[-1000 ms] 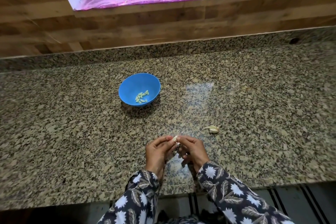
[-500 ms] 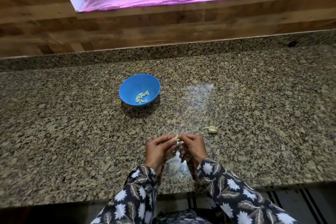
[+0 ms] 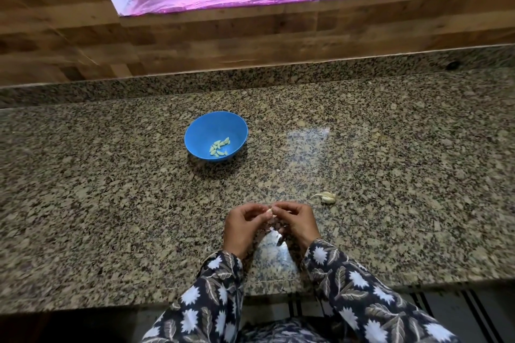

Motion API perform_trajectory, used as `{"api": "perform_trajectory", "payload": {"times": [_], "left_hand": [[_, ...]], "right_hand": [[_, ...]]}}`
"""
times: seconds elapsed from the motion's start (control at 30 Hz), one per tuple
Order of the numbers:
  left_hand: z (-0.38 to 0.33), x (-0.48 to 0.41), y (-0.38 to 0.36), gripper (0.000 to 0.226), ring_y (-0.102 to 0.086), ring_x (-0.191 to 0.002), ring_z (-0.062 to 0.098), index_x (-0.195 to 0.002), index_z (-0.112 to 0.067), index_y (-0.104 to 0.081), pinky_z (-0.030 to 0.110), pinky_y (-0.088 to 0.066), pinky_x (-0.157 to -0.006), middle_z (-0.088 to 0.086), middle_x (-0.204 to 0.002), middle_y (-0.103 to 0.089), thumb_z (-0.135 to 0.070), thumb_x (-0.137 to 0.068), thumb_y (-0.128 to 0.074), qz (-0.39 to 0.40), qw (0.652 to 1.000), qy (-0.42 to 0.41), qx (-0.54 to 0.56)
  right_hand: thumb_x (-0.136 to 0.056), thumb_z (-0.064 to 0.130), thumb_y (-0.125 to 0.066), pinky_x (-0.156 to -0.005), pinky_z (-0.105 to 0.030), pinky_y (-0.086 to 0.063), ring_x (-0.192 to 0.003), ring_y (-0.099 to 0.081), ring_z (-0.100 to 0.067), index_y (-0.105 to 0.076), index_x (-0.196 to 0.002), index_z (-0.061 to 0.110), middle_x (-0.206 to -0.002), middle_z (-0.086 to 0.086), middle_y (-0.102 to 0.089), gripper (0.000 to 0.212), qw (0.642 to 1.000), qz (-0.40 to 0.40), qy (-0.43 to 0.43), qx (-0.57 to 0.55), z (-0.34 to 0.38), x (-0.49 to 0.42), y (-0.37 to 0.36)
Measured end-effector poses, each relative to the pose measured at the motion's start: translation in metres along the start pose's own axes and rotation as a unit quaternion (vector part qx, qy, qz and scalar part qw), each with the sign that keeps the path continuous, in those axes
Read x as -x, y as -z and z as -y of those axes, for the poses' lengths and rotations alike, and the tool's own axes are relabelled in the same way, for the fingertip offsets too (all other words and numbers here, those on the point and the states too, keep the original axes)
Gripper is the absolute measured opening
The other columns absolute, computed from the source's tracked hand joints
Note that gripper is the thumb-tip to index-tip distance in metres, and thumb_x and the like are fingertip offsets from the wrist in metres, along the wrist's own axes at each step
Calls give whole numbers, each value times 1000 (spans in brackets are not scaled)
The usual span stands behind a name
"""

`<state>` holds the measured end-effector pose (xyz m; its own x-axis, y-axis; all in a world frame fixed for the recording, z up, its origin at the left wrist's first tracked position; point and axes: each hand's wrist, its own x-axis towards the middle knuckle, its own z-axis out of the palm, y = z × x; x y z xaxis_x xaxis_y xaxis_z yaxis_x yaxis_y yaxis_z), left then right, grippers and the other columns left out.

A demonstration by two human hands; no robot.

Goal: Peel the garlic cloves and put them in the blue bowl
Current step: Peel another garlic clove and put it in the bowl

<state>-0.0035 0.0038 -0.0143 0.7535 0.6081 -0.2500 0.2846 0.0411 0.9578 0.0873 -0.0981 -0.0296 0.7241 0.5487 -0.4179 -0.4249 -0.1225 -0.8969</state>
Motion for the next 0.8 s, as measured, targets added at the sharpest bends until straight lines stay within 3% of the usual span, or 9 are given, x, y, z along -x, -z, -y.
{"api": "perform_trajectory", "payload": {"times": [0.1,0.23,0.37,0.47,0.6,0.7,0.8], "left_hand": [[-4,1,-2,9,-69,-69,16,-86,-3,-69,21,-56,-62,12,-83,-72,3,-80,-66,-15,990,68,119],[-4,2,-2,19,-69,-70,19,-101,8,-63,23,-58,-62,17,-86,-70,5,-83,-58,5,919,182,350],[-2,2,-2,24,-69,-69,19,-108,9,-59,23,-58,-60,19,-87,-69,7,-85,-54,10,879,218,423],[-1,1,-2,25,-69,-70,19,-109,7,-58,24,-58,-62,19,-88,-69,5,-84,-55,21,894,207,398],[0,0,-4,24,-70,-73,19,-109,5,-62,24,-58,-66,19,-89,-71,6,-86,-54,20,913,170,371],[-1,0,-7,23,-70,-80,21,-104,2,-65,23,-58,-67,18,-96,-71,6,-83,-59,-3,944,117,308],[-4,1,-12,19,-70,-75,16,-92,-6,-68,21,-57,-65,15,-89,-72,8,-83,-60,-27,977,57,206]], "right_hand": [[-83,0,-63,-39,-17,-44,-45,-55,-9,-67,-86,-1,-75,-11,-65,6,999,9,-11,-42,1,1,-1],[-84,0,-60,-37,-15,-43,-46,-57,-8,-64,-90,-7,-64,-4,-66,10,993,23,-29,-111,4,6,-2],[-82,6,-65,-42,-19,-45,-53,-59,-12,-68,-81,5,-72,-7,-69,4,998,16,-17,-66,3,3,1],[-82,9,-65,-47,-23,-47,-59,-62,-15,-68,-80,8,-76,-8,-69,4,999,23,-10,-36,3,1,2],[-85,7,-61,-40,-17,-43,-51,-59,-7,-67,-83,4,-69,-4,-67,6,998,22,-13,-54,5,5,-2],[-85,10,-63,-38,-17,-43,-52,-58,-9,-68,-87,6,-71,-4,-67,7,997,9,-18,-70,6,7,-4],[-81,9,-67,-37,-19,-41,-48,-56,-12,-69,-84,8,-69,-4,-66,4,999,-15,-18,-47,7,5,-5]]}}
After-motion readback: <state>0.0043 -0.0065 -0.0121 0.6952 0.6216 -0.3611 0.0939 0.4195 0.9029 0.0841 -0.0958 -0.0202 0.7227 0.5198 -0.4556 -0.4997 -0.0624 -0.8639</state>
